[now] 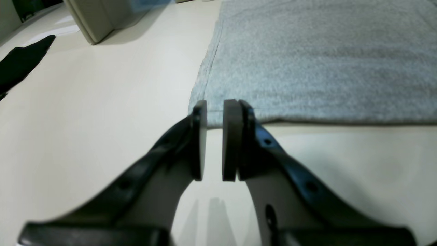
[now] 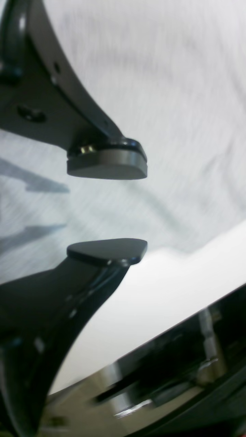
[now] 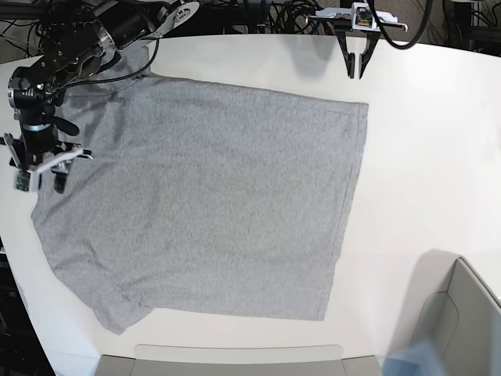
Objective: Fold the T-shirt properly
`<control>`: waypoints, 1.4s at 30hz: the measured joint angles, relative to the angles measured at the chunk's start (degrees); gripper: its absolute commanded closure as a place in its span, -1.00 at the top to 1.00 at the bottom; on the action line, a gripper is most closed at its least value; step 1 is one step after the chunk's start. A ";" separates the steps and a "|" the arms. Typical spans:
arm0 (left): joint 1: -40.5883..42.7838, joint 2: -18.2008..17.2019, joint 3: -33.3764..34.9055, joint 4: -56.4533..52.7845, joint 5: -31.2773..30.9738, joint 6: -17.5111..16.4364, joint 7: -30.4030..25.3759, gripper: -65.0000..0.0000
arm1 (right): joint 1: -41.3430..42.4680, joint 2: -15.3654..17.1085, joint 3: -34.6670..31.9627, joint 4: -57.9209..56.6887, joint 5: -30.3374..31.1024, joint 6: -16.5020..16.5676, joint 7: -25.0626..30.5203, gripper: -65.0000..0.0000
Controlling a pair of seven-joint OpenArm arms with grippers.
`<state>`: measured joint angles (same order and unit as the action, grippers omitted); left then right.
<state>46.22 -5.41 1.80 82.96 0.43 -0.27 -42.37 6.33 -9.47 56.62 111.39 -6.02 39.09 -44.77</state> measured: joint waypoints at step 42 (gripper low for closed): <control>-1.09 -1.60 -0.74 -7.67 0.02 -0.22 -0.07 -0.71 | -58.55 0.26 -25.35 -6.60 46.56 -22.51 29.20 -0.13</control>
<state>45.12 -7.01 1.06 75.29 0.45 -0.49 -42.44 -52.23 -9.21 31.27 104.79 40.53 16.58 -15.57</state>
